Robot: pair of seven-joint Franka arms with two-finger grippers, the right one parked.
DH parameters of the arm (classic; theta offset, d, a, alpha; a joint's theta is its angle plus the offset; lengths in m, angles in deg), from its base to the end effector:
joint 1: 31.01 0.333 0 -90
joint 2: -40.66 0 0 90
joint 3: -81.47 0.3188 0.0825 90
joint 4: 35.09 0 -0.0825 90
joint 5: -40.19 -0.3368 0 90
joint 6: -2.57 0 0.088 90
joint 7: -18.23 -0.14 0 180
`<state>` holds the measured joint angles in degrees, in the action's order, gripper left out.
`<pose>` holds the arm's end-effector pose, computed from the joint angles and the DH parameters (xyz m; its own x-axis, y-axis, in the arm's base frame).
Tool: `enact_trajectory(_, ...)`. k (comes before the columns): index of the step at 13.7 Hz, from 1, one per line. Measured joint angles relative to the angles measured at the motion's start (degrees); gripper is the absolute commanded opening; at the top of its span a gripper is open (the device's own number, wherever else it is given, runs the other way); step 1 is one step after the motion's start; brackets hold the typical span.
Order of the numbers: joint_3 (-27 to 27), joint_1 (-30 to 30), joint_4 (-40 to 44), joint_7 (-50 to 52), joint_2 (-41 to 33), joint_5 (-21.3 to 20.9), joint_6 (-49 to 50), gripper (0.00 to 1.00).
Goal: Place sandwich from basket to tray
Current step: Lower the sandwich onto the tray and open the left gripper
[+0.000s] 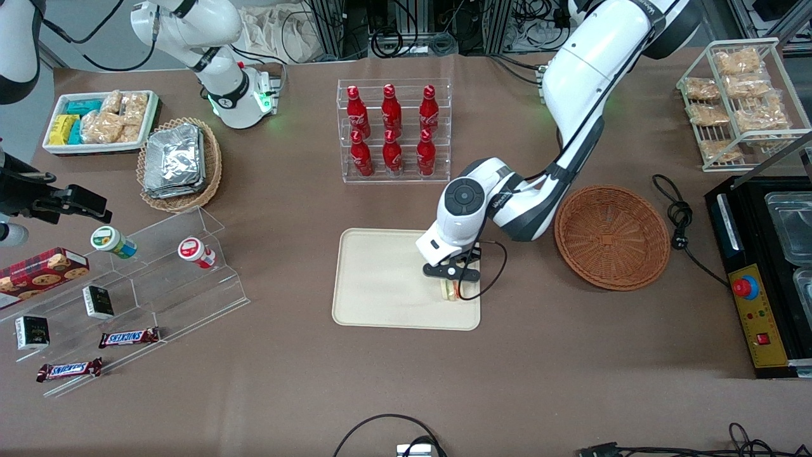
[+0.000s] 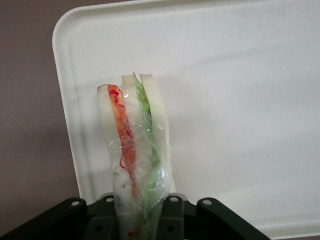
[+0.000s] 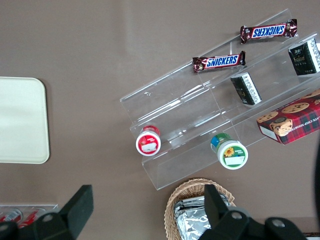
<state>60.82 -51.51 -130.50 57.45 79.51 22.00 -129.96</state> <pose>0.5163 -0.3980 0.2329 0.9850 -0.1702 0.0281 -0.1703 -0.9854 0.0041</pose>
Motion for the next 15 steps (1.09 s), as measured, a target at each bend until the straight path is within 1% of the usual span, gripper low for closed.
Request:
enact_trajectory(2,0.0,-0.1,0.0,0.6,0.5,-1.0,-0.5,0.2)
enact_trajectory(5,0.0,-0.4,0.0,0.7,0.9,-1.1,-0.6,0.29)
enact_trajectory(6,0.0,-0.7,0.0,0.8,1.1,-1.1,-0.6,0.37)
enact_trajectory(7,0.0,-0.9,0.0,0.8,1.3,-1.1,-0.6,0.56)
enact_trajectory(8,0.0,-1.0,0.1,0.8,1.4,-1.1,-0.6,0.9)
enact_trajectory(9,0.0,-1.1,0.1,0.9,1.4,-1.1,-0.7,1.0)
enact_trajectory(12,0.1,-1.1,0.3,2.5,1.4,-1.1,-0.7,1.0)
enact_trajectory(15,0.2,-1.1,2.6,6.2,1.4,-1.2,-0.5,1.0)
